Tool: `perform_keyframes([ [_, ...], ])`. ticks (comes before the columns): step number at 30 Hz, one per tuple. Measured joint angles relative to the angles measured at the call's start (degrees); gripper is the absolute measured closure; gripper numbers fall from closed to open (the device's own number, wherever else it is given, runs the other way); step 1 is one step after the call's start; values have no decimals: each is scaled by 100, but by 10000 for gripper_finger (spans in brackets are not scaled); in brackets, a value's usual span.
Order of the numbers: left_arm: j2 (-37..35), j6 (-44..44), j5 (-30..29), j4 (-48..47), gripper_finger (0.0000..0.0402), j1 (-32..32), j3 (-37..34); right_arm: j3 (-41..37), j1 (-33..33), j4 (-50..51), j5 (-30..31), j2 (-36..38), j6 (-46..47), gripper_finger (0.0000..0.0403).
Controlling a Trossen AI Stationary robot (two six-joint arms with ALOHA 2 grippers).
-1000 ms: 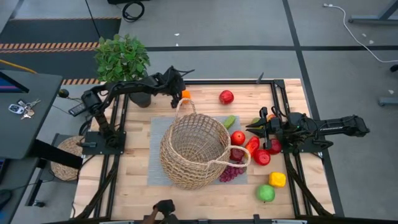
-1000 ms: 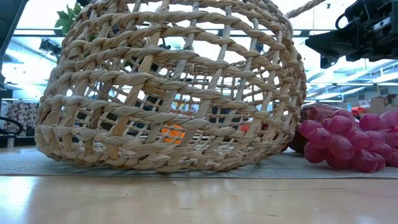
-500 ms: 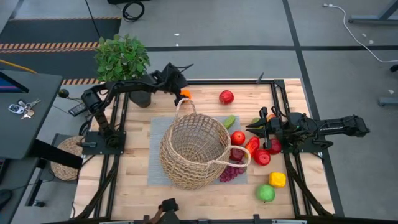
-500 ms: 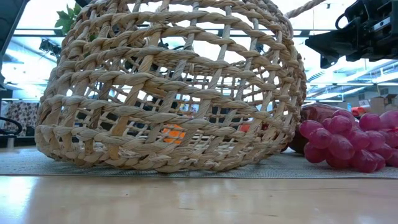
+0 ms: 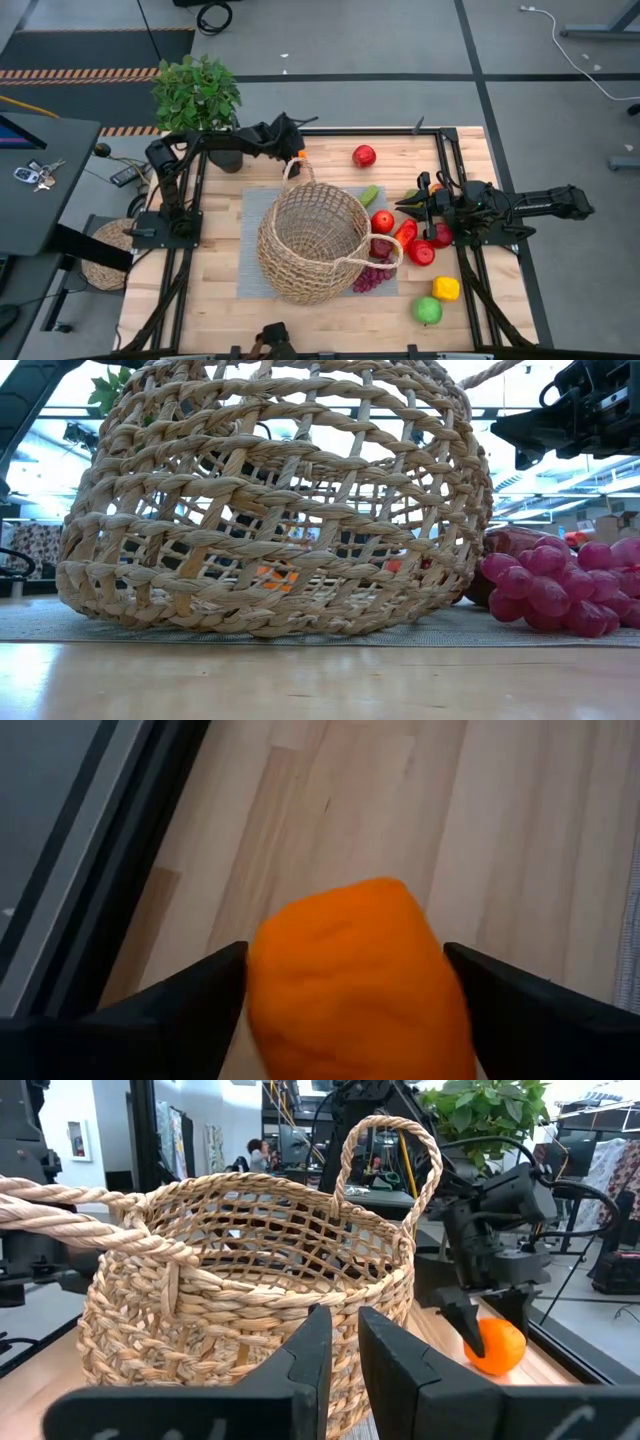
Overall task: Build produce basket
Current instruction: Put the orange into the basket
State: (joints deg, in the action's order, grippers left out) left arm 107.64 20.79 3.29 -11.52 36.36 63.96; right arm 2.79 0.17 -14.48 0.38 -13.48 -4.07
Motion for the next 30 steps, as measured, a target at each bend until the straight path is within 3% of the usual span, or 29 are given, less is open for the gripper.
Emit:
perform_keyframes([
  [10,-12,136,-70,-45,151,-2,19,0,0,-1,0,0,2,341],
  [19,-277,274,-72,-824,146,-59,668,0,2,0,0,-2,2,341],
  [30,-1170,233,-52,-1508,144,-283,2361,1,1,-1,0,0,1,341],
])
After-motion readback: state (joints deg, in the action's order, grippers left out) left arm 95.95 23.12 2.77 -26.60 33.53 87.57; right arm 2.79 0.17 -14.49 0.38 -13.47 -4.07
